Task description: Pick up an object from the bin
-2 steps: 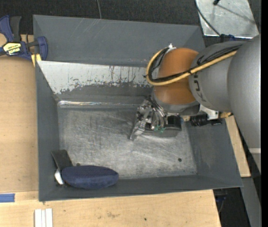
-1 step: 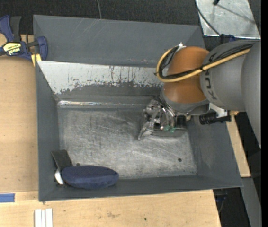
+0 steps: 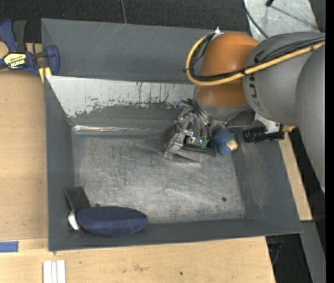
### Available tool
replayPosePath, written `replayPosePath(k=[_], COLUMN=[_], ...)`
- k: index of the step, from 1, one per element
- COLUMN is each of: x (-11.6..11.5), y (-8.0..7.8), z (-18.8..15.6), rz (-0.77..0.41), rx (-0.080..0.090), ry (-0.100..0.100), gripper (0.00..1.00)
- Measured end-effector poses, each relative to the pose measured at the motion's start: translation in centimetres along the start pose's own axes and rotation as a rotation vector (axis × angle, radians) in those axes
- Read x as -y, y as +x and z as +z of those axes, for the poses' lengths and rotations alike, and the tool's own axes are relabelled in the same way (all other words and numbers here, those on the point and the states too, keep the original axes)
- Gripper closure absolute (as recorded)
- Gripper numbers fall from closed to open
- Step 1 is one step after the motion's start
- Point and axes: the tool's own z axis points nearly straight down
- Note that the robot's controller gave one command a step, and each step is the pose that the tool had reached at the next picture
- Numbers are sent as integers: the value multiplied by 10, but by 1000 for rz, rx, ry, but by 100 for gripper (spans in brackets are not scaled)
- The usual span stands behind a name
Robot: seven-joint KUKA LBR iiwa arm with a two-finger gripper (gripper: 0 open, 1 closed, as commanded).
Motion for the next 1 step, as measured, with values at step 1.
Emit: replayPosePath(k=[1], x=[-9], y=[7], z=[-114], rz=[-63], rx=[3], ry=[-1], gripper=[100])
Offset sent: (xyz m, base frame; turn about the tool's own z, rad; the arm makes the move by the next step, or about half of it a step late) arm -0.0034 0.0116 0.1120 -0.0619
